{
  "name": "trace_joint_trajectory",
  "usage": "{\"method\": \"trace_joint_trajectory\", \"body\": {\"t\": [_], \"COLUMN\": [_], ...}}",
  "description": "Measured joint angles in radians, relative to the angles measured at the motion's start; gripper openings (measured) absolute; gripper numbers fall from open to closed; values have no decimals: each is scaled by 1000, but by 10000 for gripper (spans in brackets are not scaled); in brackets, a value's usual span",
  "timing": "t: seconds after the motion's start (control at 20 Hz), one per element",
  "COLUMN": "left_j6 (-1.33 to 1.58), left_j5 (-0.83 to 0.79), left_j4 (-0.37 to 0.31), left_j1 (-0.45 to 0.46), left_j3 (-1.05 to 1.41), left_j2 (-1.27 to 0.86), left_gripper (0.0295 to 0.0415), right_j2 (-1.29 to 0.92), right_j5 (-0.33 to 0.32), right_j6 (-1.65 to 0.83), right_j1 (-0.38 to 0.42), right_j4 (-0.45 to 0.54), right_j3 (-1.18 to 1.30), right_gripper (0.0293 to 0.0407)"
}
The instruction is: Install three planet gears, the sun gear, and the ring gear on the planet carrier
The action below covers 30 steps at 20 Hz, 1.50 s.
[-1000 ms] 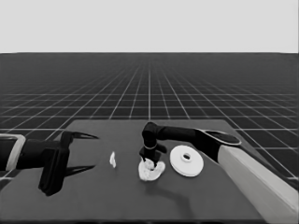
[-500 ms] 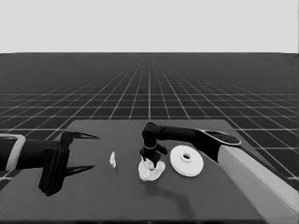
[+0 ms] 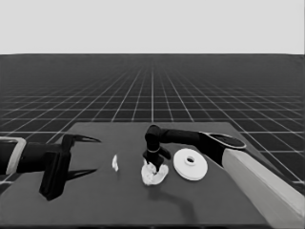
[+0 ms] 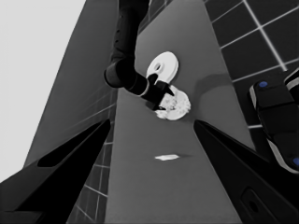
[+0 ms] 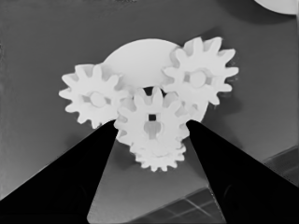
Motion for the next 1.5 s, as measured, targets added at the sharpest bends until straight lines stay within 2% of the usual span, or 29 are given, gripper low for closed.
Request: {"method": "trace_joint_trajectory", "body": {"t": [1.5], "left_j6": [0], "left_j5": [0], "left_j4": [0], "left_j1": [0], "left_j3": [0], "left_j2": [0], "left_gripper": [385], "right_j2": [0], "right_j5": [0], "right_j6": [314], "right_j1": [0], "right_j4": [0], "right_j3": [0], "right_gripper": [309]}}
